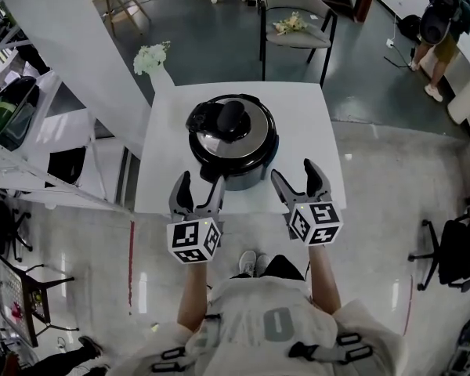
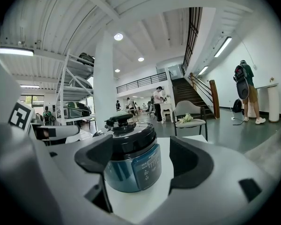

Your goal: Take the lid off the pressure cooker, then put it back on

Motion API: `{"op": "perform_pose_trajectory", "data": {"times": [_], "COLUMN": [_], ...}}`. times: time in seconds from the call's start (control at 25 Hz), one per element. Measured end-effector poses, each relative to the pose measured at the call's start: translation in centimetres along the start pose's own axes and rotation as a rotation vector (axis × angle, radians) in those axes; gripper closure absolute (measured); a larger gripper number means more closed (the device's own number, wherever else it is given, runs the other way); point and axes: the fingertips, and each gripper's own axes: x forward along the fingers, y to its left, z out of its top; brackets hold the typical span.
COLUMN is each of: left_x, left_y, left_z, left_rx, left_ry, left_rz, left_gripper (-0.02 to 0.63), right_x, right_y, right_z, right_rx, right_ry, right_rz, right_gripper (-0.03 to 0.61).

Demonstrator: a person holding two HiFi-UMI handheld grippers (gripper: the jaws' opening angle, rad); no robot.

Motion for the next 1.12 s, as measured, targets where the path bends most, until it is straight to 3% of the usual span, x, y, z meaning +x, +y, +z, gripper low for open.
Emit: {"op": "perform_pose_trajectory", "data": {"times": [0.2, 0.4, 0.76, 1.12], "left_x": [0.1, 1.3, 3.4, 1.4], "left_y": [0.5, 0.7, -2.8, -6.5], "left_z": [-0.2, -0.1, -0.5, -0.9], "left_rx": [0.009, -0.003, -0.022, -0.073], "left_ry": [0.006, -0.017, -0.056, -0.109], "left_rz": [0.034, 0.119, 0.31, 0.606], "left_gripper": [0.288, 0.288, 0.288, 0.288], "right_x": [1.0, 3.7, 7.5, 9.1], "right_y": [-0.6, -1.9, -4.3, -4.4], "right_z": [-0.2, 1.2, 2.7, 4.0], "right_rx": [-0.006, -0.05, -0.13, -0.247], "right_ry": [0.006, 0.002, 0.041, 0.069], "right_rz": [0.03, 0.122, 0.365, 0.698], "right_gripper": [0.204, 0.204, 0.209, 0.21]}}
